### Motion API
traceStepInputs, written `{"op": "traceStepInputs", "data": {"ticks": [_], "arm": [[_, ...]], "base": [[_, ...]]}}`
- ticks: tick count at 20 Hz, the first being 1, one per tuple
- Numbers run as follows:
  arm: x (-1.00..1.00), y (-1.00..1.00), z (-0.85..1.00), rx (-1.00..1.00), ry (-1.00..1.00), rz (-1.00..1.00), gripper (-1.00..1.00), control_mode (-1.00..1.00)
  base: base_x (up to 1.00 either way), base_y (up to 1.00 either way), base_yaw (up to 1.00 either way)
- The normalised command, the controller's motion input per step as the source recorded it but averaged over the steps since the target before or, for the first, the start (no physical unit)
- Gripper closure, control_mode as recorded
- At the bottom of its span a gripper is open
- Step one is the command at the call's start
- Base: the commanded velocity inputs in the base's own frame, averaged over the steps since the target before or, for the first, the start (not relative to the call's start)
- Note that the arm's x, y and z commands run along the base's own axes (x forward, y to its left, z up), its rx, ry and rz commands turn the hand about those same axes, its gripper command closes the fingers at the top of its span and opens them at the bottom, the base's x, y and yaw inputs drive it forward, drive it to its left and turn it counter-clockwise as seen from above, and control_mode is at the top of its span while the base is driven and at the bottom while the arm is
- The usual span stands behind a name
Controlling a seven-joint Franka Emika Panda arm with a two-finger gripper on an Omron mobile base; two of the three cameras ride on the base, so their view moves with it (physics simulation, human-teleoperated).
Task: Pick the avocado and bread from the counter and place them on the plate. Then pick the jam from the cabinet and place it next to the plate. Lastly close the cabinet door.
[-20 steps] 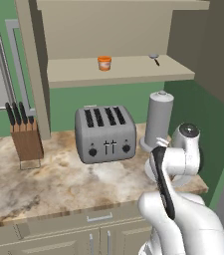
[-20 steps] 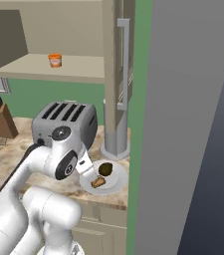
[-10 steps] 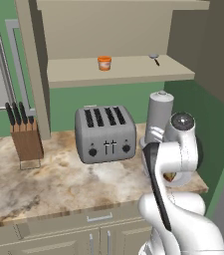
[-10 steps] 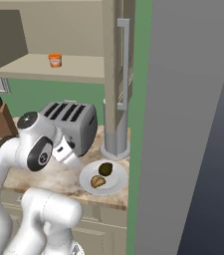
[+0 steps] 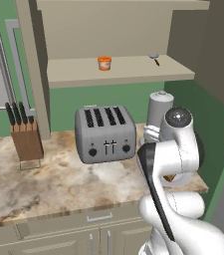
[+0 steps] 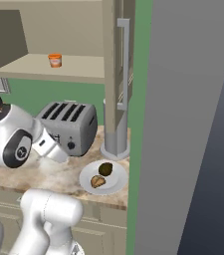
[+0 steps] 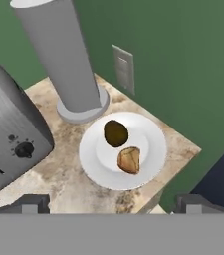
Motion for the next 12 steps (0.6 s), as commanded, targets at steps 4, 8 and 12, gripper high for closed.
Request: {"op": "traceStepInputs", "data": {"ticks": [4,8,12], "arm": [[-0.34,0.23,0.34,-0.08,0.00,0.15,-1.00,-1.00],[-0.33,0.20,0.33,-0.06,-0.01,0.19,-1.00,-1.00],[-0.35,0.09,0.36,0.00,-0.08,0.18,-1.00,-1.00]], "base": [[0.00,0.00,0.00],[0.00,0.00,0.00],[0.00,0.00,0.00]]}}
